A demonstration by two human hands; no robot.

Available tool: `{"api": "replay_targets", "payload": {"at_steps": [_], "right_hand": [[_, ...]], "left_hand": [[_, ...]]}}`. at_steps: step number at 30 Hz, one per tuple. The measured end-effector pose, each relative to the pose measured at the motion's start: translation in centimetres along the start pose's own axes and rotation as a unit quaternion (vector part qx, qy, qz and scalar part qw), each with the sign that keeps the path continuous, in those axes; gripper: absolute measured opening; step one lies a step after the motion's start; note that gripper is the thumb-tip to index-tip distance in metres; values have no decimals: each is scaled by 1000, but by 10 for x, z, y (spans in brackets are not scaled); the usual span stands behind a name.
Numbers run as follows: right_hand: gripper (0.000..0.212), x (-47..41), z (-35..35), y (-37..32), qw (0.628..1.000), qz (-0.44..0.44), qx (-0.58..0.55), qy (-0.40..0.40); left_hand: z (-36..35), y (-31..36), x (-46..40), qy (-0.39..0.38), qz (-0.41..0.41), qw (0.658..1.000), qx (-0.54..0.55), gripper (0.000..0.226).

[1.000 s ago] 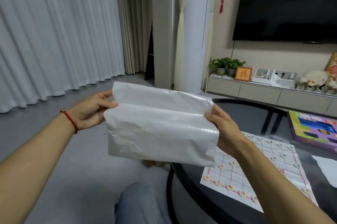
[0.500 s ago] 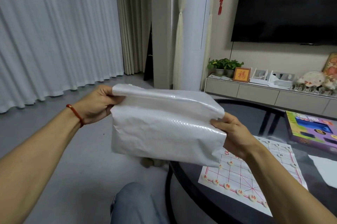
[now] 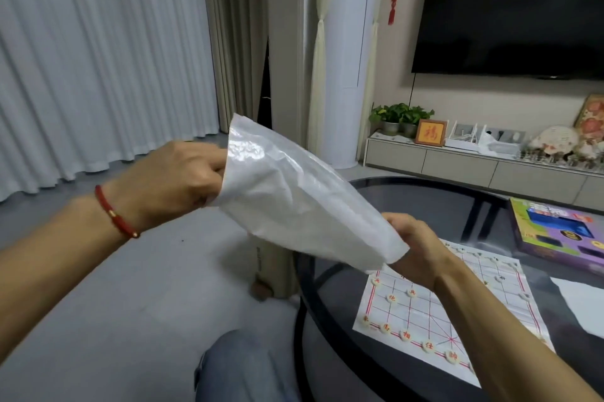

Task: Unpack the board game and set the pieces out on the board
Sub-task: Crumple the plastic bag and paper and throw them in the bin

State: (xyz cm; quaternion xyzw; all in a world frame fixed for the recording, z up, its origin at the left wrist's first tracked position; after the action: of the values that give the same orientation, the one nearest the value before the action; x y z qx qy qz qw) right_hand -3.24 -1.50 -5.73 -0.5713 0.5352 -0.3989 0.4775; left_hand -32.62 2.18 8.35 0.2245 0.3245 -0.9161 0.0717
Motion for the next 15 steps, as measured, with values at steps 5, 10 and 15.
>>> {"api": "replay_targets", "payload": {"at_steps": [5,10,15], "right_hand": [[32,-7,6,-7,996,14,73,39],[34,-10,9,-38,978,98,158,98],[38,-4,-2,-73,960,142,205,130]], "left_hand": [[8,15,20,-2,-22,1000,10,29],[6,8,40,63,84,991,77,42],[-27,-37,57,82,438,714,540,43]]}}
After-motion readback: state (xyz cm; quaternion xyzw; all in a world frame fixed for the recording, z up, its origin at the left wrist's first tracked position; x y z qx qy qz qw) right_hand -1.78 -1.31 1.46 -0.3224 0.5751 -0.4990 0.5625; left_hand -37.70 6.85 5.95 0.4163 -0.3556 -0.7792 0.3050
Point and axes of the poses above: each hand's wrist, its own x-axis away from the middle knuckle, its own z-axis out of the back of the hand, y = z × x, the point moved 6 cm from there along -x, towards the middle knuckle, and after that the axes turned 2 degrees about -z, right-handed, at the moved point
